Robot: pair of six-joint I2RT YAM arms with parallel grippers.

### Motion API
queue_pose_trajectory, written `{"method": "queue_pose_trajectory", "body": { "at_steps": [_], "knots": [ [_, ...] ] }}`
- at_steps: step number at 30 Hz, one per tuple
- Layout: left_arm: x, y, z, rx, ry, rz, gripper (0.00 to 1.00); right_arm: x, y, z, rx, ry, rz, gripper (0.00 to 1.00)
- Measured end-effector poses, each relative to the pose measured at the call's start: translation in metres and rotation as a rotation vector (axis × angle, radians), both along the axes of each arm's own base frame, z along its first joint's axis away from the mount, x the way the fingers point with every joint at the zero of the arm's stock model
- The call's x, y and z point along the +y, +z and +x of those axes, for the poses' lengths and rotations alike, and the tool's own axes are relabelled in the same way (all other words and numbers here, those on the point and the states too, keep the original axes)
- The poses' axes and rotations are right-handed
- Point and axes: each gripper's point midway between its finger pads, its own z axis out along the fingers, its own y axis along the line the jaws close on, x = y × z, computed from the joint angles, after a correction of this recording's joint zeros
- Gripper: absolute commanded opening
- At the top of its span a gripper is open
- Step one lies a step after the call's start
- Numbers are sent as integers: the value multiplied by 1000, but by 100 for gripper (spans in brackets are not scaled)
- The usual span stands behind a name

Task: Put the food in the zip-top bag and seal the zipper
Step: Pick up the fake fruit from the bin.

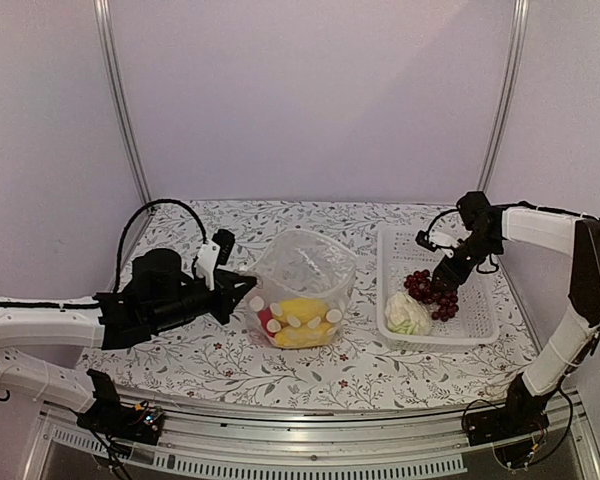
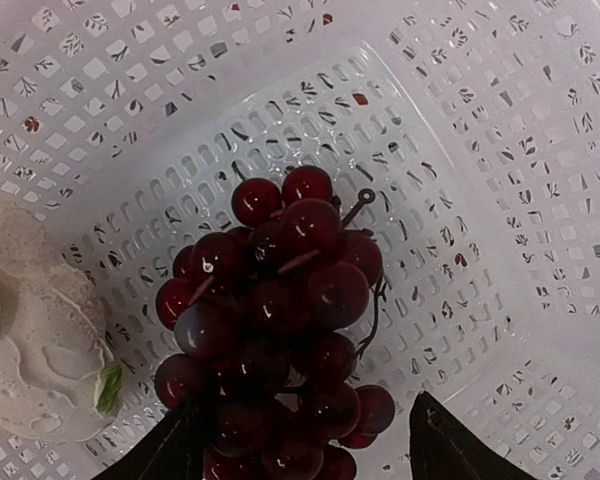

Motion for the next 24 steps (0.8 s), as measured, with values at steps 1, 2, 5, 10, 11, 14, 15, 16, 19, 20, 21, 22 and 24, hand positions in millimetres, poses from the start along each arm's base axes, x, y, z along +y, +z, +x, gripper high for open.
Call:
{"method": "queue_pose_trajectory", "body": {
  "at_steps": [1,2,5,10,11,14,15,16,19,20,21,22,24],
  "knots": [
    [0,0,0,0,0,0,0,0,-2,1,0,-1,-3,67],
    [-1,0,1,0,0,1,0,-1,-5,2,3,-3,-8,66],
    [-1,1,1,0,0,0,0,-3,-13,5,10,-9,-24,66],
    [-3,0,2,4,-4,4,0,-4,-21,3,28,-14,-30,52],
    [-3,0,2,4,-4,4,0,-5,-22,3,30,-20,-32,49],
    [-3,0,2,4,-4,4,0,-5,-23,4,27,-22,-35,37],
    [-3,0,2,4,-4,3,0,-6,-23,4,26,-27,-36,33],
    [-3,0,2,4,-4,4,0,-6,-23,5,24,-30,-36,29],
    [-3,0,2,4,-4,4,0,-7,-23,6,18,-43,-42,22],
    [-3,0,2,4,-4,4,0,-8,-22,7,16,-48,-43,20],
    [-3,0,2,4,-4,4,0,-8,-21,7,14,-49,-44,18],
    [-3,0,2,4,-4,4,0,-8,-19,7,10,-52,-45,16],
    [-3,0,2,4,-4,4,0,-9,-12,7,-4,-59,-42,14]
  ]
}}
